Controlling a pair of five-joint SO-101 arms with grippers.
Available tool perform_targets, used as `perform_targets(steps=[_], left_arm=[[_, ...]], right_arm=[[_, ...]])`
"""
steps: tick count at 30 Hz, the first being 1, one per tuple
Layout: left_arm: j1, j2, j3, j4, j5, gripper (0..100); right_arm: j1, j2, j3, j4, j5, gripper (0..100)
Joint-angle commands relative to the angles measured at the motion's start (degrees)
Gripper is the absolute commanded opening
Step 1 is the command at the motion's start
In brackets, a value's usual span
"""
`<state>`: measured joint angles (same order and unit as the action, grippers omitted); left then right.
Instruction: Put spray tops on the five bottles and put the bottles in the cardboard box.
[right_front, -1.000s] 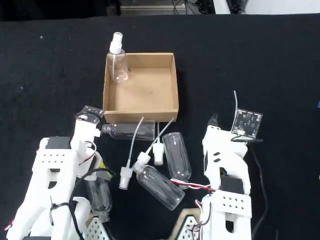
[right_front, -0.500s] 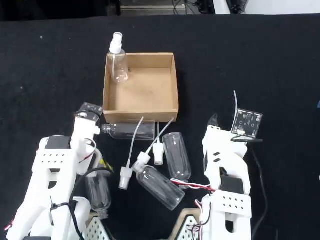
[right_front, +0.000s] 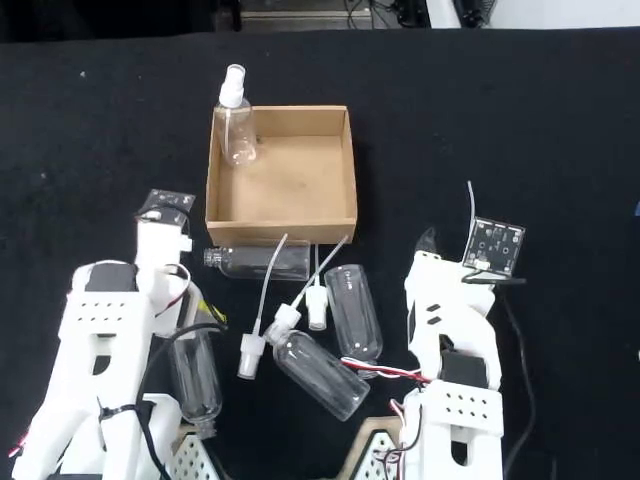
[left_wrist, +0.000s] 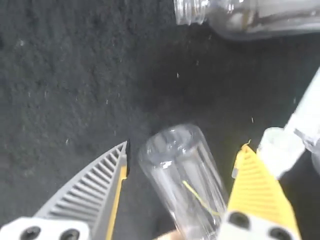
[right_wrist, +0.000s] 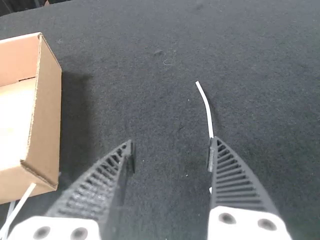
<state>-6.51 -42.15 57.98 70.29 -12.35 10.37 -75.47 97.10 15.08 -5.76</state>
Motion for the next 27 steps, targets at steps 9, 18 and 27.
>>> perform_targets(steps=[9, 18, 27], left_arm=[[-0.9, -1.6, 9.4, -3.8, -2.4, 31], [-0.8, -1.6, 11.8, -4.1, -2.5, 31], [-0.5, -1.6, 8.5, -4.6, 0.6, 31]], right_arm=[[0.7, -1.3, 0.0, -1.5, 0.0, 21.5], [0.6, -1.3, 0.0, -1.5, 0.0, 21.5], [0.6, -1.3, 0.0, -1.5, 0.0, 21.5]])
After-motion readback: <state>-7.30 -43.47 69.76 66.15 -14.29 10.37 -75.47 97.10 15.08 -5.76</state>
